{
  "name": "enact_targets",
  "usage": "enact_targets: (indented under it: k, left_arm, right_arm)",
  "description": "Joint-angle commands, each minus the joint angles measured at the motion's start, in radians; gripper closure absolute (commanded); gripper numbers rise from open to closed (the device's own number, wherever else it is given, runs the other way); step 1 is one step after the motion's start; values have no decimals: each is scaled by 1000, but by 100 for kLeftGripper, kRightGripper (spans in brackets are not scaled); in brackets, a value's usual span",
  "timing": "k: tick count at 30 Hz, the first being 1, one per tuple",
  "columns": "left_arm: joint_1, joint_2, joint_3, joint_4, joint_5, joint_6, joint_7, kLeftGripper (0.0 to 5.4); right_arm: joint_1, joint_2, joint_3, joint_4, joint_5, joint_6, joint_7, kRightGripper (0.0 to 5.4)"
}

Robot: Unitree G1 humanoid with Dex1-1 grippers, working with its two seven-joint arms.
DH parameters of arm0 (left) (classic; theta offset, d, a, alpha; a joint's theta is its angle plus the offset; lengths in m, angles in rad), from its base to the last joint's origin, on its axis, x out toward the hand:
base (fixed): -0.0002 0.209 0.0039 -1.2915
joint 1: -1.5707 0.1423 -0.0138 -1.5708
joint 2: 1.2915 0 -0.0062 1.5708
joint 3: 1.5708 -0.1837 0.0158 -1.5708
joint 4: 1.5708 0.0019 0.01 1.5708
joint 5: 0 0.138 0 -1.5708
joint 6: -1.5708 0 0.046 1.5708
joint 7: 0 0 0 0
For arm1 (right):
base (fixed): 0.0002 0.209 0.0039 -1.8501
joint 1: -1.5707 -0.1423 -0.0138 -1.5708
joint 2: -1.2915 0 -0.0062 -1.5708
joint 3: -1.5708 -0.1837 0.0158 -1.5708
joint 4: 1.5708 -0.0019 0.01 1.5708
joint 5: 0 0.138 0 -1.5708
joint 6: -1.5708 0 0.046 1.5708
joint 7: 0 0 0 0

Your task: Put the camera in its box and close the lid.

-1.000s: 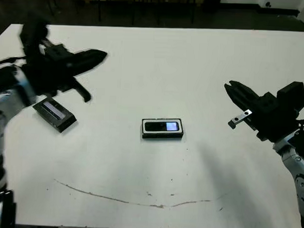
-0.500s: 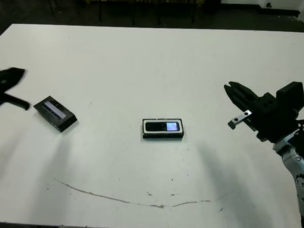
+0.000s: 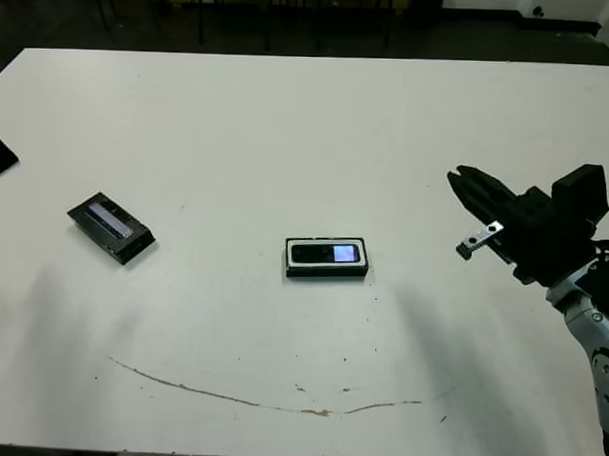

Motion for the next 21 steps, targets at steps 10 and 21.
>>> enact_targets:
  k: [10,21]
  left_arm:
    - [-102,-48,-237,89,171,-146,-255,540]
    - [-213,-199,-308,361,244,-330,-325,540]
  right_arm:
    - [7,-19,-2,-5,1,14,3,538]
    - [5,-21,-6,-21,5,42,-8,538]
